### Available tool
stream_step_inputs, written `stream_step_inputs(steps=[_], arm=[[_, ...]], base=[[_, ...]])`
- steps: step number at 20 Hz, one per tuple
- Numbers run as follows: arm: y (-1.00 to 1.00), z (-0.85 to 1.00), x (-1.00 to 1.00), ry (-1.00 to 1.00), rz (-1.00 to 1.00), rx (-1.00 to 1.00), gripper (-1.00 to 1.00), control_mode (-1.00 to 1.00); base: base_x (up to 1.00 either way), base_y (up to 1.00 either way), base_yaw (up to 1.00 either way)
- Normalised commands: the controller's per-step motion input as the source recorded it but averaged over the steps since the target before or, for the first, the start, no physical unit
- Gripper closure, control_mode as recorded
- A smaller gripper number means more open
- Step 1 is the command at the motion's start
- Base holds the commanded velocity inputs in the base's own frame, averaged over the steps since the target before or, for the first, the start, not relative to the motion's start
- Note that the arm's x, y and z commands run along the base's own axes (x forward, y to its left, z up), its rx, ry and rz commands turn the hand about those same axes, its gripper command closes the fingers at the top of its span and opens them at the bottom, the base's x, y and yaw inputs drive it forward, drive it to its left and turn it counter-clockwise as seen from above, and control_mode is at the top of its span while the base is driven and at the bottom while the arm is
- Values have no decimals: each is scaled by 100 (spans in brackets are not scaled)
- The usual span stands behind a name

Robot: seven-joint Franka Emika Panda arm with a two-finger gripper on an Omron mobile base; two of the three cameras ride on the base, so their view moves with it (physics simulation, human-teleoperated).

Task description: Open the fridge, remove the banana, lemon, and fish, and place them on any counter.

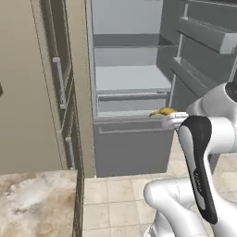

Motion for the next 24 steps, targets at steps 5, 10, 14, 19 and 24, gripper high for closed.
stream_step_inputs(steps=[5, 10, 14, 19, 24], arm=[[0, 0, 0, 0, 0, 0, 100, 100], [0, 0, 0, 0, 0, 0, 100, 100], [0, 0, 0, 0, 0, 0, 100, 100], [0, 0, 0, 0, 0, 0, 100, 100], [0, 0, 0, 0, 0, 0, 100, 100]], base=[[-32, -3, 100], [-16, -6, 100], [-20, -13, 100], [-11, 14, 89], [-3, 6, 64]])
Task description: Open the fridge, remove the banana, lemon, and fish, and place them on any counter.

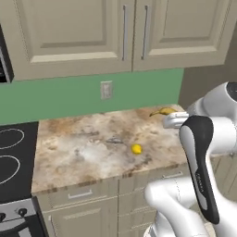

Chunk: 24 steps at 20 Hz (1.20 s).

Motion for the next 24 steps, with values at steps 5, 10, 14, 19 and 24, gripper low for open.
stream_step_inputs(steps=[5, 10, 14, 19, 24], arm=[[0, 0, 0, 0, 0, 0, 100, 100], [0, 0, 0, 0, 0, 0, 100, 100], [0, 0, 0, 0, 0, 0, 100, 100], [0, 0, 0, 0, 0, 0, 100, 100], [10, -26, 0, 3, 2, -4, 100, -100]], base=[[5, 2, 32], [37, 2, 17], [49, 0, 2], [37, 0, 0], [0, 0, 0]])
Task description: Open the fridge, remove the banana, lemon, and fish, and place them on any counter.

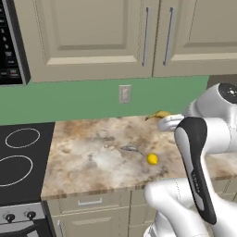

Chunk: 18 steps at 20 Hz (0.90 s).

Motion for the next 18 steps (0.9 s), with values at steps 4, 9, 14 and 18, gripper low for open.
stream_step_inputs(steps=[4, 9, 14, 18], arm=[[57, -42, 19, 1, 3, -3, 100, -100], [63, -31, 34, 3, 17, -3, 100, -100], [60, -61, 63, 21, 21, -3, 100, -100], [74, -80, 98, 31, 19, -4, 100, -100]], base=[[0, 0, 0], [0, 0, 0], [0, 0, 0], [0, 0, 0]])
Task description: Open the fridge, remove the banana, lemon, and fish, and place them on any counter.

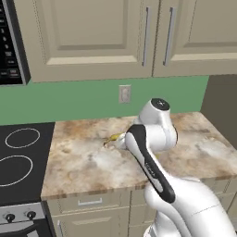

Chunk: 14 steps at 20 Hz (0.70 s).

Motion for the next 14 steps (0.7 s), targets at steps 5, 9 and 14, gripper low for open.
stream_step_inputs(steps=[5, 9, 14], arm=[[69, -86, 100, 19, 14, -4, 100, -100], [57, -97, 92, 15, 11, -8, 100, -100], [35, -78, 71, 3, 6, -9, 100, -100]], base=[[0, 0, 0], [0, 0, 0], [0, 0, 0]])
